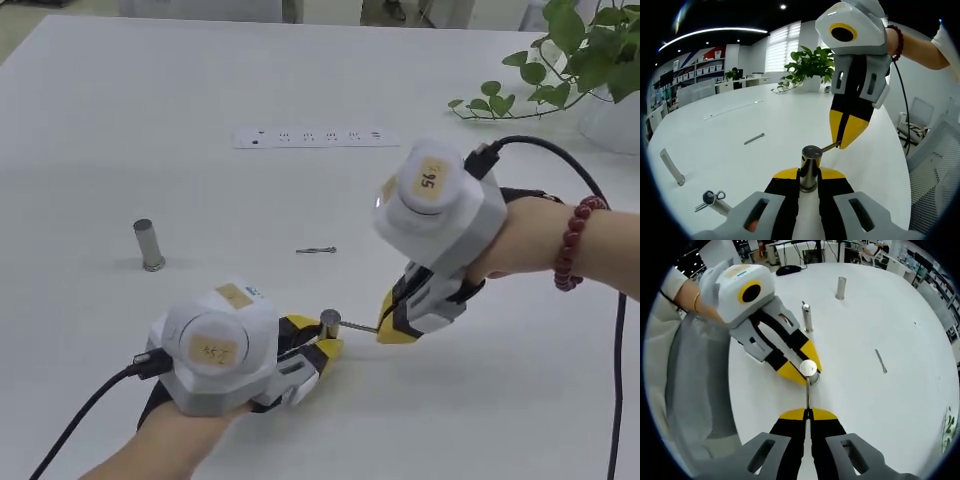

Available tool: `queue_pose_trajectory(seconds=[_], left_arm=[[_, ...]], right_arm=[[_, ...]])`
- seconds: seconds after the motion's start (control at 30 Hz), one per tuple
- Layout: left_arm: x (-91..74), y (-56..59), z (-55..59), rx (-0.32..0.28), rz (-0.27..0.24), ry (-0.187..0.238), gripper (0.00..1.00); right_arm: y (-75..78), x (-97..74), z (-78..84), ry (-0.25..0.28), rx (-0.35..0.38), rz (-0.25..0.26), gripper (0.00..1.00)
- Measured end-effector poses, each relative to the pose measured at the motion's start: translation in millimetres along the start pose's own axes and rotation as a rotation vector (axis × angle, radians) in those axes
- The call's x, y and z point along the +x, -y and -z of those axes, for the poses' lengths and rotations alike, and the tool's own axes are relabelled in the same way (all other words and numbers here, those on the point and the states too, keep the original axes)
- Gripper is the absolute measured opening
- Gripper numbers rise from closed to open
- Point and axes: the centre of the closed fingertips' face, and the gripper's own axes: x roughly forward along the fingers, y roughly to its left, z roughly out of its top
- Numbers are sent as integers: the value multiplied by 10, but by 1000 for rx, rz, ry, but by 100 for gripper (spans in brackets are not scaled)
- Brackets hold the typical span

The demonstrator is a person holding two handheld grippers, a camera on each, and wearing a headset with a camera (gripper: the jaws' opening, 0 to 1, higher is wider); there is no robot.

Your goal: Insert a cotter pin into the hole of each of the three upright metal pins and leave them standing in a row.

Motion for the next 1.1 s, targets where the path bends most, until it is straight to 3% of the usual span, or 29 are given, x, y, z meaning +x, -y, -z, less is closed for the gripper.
queue_pose_trajectory(seconds=[0.27, 0.47, 0.67, 0.97, 1.03, 1.1], left_arm=[[3, 2, -2, 6, 1, 0, 11], [8, 2, 1, 9, 1, 1, 11], [10, 2, 0, 12, 2, 3, 11], [14, 3, -5, 11, 3, 5, 11], [16, 8, -5, 12, 5, 6, 11], [19, 13, -7, 14, 5, 5, 11]], right_arm=[[-20, -1, -21, -52, -20, 3, 3], [-19, -27, -16, -80, 4, -5, 3], [-35, -10, -88, -25, 34, -28, 3], [-22, -21, -63, -34, 33, -23, 3], [-49, -13, -180, 40, 85, -52, 3], [-10, -12, -159, 11, 73, -39, 3]])
